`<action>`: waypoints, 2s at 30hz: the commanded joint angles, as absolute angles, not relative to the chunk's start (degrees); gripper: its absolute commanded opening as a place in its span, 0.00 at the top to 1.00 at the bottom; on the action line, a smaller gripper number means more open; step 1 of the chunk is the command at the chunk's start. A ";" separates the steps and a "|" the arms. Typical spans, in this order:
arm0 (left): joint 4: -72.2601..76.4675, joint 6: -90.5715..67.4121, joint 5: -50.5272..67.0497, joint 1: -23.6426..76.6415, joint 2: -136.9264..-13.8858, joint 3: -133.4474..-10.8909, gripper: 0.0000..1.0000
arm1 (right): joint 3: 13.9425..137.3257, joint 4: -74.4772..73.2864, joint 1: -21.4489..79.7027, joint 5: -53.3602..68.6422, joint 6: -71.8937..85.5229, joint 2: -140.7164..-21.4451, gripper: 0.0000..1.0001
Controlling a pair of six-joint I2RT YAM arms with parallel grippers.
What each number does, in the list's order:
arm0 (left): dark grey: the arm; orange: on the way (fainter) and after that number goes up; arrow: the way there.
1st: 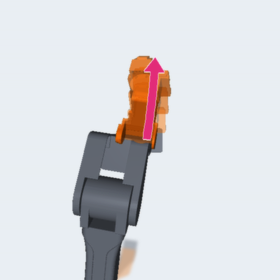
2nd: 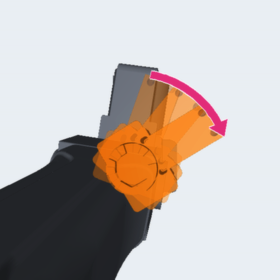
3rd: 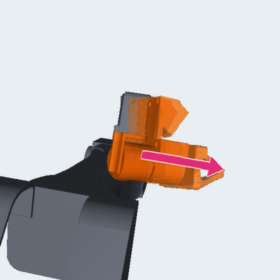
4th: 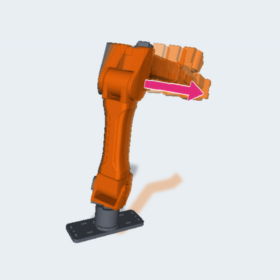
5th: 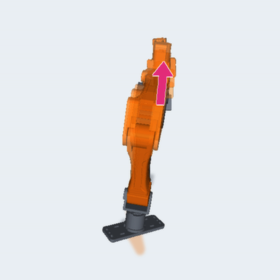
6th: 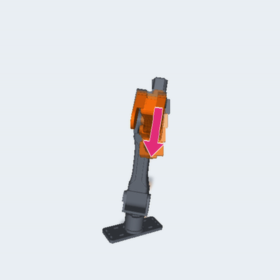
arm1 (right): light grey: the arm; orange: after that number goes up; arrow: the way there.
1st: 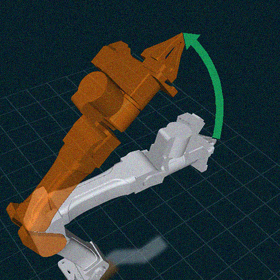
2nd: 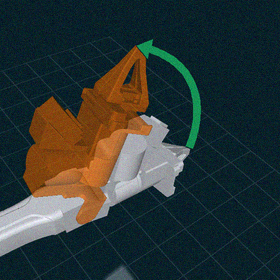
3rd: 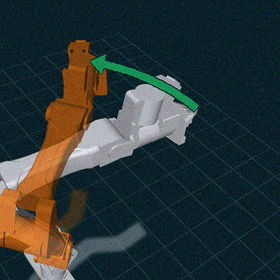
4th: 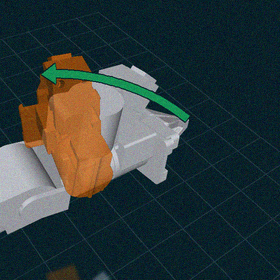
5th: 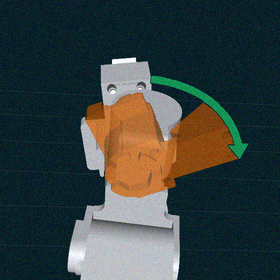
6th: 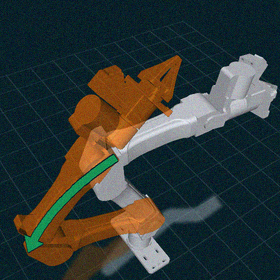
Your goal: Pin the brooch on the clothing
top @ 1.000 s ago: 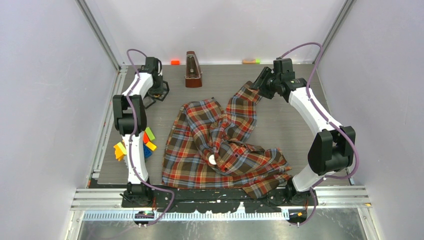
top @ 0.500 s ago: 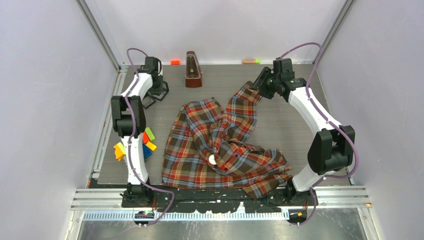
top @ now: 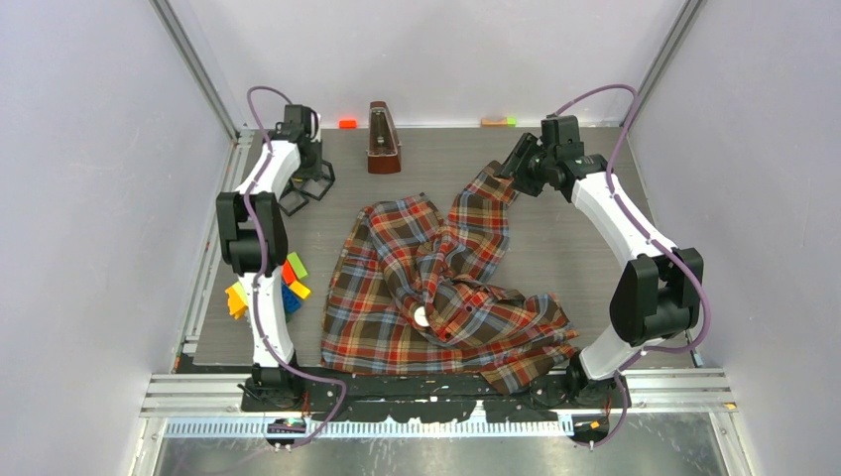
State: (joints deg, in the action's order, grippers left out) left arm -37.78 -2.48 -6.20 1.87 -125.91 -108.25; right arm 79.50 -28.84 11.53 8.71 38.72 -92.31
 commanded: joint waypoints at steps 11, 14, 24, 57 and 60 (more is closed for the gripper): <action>-39.19 -5.63 -9.43 -1.60 -137.52 -125.40 0.61 | 81.75 -27.56 11.69 8.64 37.91 -91.85 0.47; -41.23 -6.84 -10.57 -2.57 -140.05 -129.27 0.62 | 82.09 -27.84 11.69 8.62 37.81 -92.28 0.47; -39.35 -7.91 -7.05 -5.10 -141.51 -129.38 0.53 | 83.00 -28.23 11.68 8.66 37.36 -93.10 0.47; -36.15 -12.19 3.23 -6.86 -141.49 -125.72 0.80 | 83.91 -29.02 11.69 10.24 37.35 -94.74 0.47; -33.38 -12.60 3.48 -6.86 -138.83 -121.68 0.87 | 83.89 -29.07 11.62 10.20 37.35 -94.77 0.47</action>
